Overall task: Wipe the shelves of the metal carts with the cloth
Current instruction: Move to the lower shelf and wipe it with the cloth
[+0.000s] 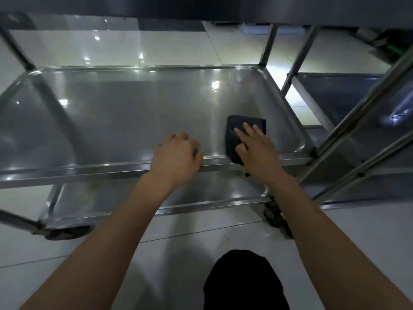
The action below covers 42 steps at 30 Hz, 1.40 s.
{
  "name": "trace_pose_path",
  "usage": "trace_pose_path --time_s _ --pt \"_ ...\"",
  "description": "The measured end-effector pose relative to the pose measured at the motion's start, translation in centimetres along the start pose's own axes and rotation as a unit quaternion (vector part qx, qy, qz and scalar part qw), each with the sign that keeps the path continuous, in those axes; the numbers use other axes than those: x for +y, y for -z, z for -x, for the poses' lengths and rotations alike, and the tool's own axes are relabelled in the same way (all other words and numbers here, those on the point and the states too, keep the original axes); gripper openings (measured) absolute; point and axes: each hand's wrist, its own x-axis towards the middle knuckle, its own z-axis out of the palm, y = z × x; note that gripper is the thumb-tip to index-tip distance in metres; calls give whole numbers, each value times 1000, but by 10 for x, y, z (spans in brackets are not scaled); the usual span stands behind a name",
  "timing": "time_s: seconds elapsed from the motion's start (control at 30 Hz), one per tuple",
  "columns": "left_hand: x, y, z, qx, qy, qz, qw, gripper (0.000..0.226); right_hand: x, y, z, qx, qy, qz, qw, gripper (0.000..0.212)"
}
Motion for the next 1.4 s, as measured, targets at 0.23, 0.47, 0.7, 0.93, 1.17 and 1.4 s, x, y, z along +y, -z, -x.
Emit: trace_pose_path --time_s 0.23,0.47,0.7,0.93,1.17,1.4 --pt "11 -13 -10 25 15 -22 999 34 87 33 2 -10 -109 44 993 52" --pt "4 -19 -10 36 -15 -12 999 37 77 30 0 9 -130 28 991 64" --pt "-30 3 -11 2 -65 41 997 26 12 8 -8 -13 -79 7 997 52" --pt "-69 3 5 21 -16 5 1000 33 -86 -21 -9 -25 18 12 999 56" --pt "-69 -5 24 52 -1 21 998 34 -122 -35 -9 -22 59 20 998 54" --pt "-59 -10 27 57 20 22 998 32 -92 -29 1 -16 46 -3 999 53"
